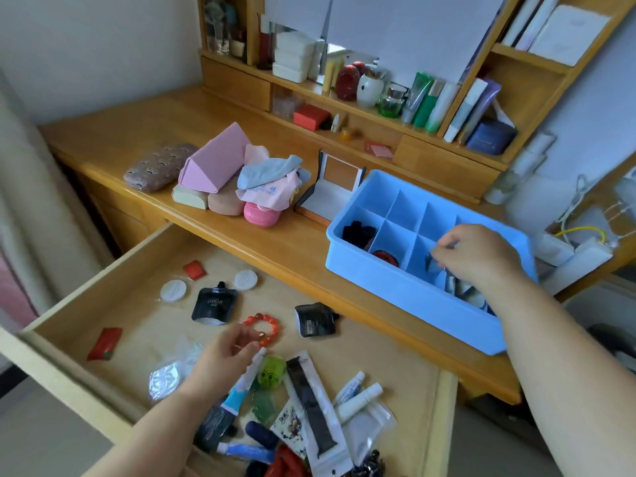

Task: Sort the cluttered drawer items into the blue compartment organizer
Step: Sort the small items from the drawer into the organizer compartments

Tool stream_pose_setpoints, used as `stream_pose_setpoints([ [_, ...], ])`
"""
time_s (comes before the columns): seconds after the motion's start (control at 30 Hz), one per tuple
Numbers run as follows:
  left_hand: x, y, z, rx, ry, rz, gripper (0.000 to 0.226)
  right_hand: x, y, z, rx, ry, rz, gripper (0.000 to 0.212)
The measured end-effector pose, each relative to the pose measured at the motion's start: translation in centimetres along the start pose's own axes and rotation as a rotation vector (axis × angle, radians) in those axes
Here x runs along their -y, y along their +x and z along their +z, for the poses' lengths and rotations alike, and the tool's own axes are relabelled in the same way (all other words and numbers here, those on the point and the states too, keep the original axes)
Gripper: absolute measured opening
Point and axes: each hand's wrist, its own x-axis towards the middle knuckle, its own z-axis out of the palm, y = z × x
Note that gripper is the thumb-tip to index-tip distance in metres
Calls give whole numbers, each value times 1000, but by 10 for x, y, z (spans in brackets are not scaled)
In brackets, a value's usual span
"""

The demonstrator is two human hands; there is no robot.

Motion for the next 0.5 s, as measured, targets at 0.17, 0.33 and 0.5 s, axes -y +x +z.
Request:
stream_pose_setpoints([
  [0.17,14,8,2,-29,294,3,14,12,3,27,106,-178,-88,24],
  [0.33,17,4,11,-3,603,190,32,9,-10,17,43,-229,-214,37],
  [0.5,6,-2,49,286,1004,823,59,19,-80,30,-462,210,-649,20],
])
